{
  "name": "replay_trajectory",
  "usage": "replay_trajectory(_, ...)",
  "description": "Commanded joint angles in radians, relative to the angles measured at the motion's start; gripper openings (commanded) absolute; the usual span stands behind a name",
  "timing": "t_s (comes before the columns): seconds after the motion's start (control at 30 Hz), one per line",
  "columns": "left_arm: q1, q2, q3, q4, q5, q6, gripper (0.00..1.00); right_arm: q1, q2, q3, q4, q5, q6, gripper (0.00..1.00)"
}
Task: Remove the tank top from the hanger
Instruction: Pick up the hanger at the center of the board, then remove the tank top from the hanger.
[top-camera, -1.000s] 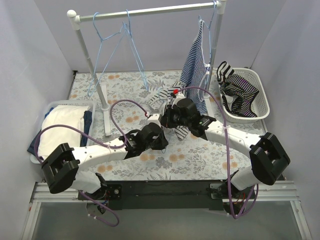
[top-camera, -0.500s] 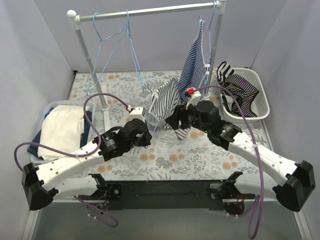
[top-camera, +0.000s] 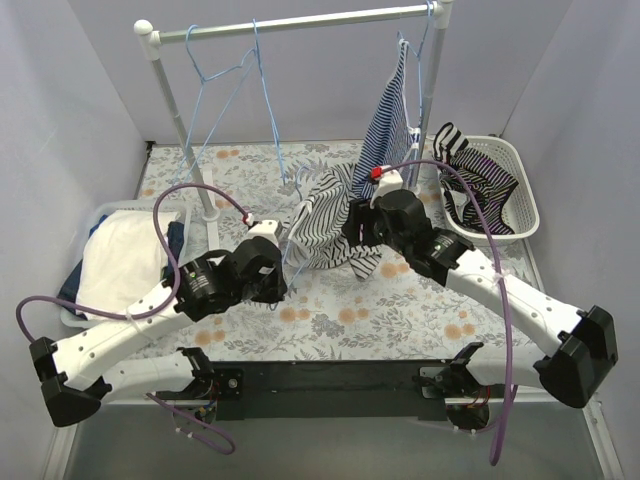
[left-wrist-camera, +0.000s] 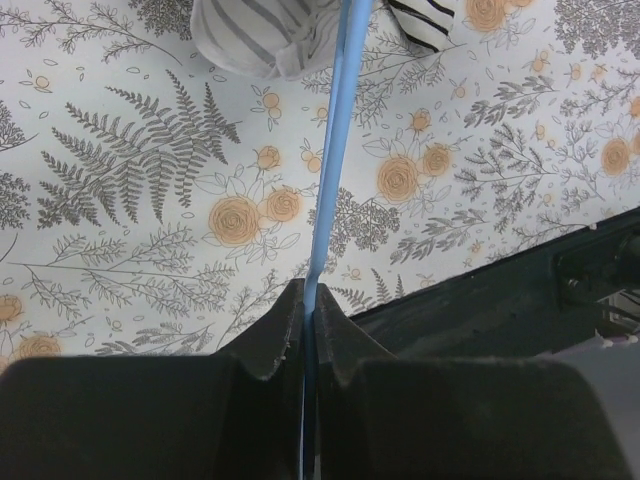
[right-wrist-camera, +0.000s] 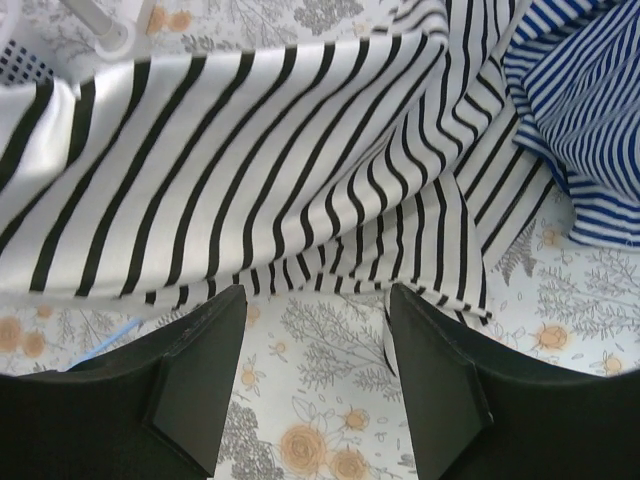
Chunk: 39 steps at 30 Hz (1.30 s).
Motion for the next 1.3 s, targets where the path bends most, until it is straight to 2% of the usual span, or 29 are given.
replay_trajectory(0.0, 0.001, -0.058, 0.093, -0.122, 0.035, -0.015, 0.00, -0.007, 0.068, 0.154, 0.017, -0.018, -0.007, 0.68)
replay_trajectory(0.1, 0.003, -0.069, 0.104, -0.133, 0.038, -0.023, 0.00, -0.007, 0.101, 0.179, 0.074, -0.138, -0.040, 0.68)
replay_trajectory(0.17, 0.001, -0.062, 0.108, -0.127, 0.035, -0.023, 0.00, -0.003, 0.125, 0.188, 0.079, -0.277, -0.091, 0.68)
replay_trajectory(0.33, 0.003, 0.019, 0.182, -0.114, 0.009, -0.005, 0.00, 0.046, 0.116, 0.121, 0.125, -0.374, -0.108, 0.67)
replay_trajectory(0.63, 0.003, 0.079, 0.191, -0.042, 0.021, -0.009, 0.00, 0.128, 0.078, 0.052, 0.177, -0.365, -0.082, 0.67)
replay_trajectory(0.77, 0.001, 0.070, 0.190, -0.031, 0.032, -0.011, 0.00, 0.129, 0.082, 0.029, 0.192, -0.260, -0.071, 0.64)
replay_trajectory(0.83, 0.003, 0.056, 0.188, -0.030, 0.036, -0.014, 0.00, 0.129, 0.087, 0.024, 0.195, -0.167, -0.068, 0.58)
replay_trajectory(0.97, 0.003, 0.036, 0.182, -0.027, 0.045, -0.019, 0.00, 0.129, 0.111, 0.027, 0.228, -0.089, -0.090, 0.46)
replay_trajectory(1.1, 0.001, 0.028, 0.170, -0.028, 0.032, -0.023, 0.00, 0.129, 0.101, 0.040, 0.252, -0.069, -0.119, 0.02)
replay_trajectory(1.27, 0.003, 0.051, 0.147, -0.001, -0.017, -0.032, 0.00, 0.131, 0.027, 0.029, 0.263, -0.164, -0.137, 0.01)
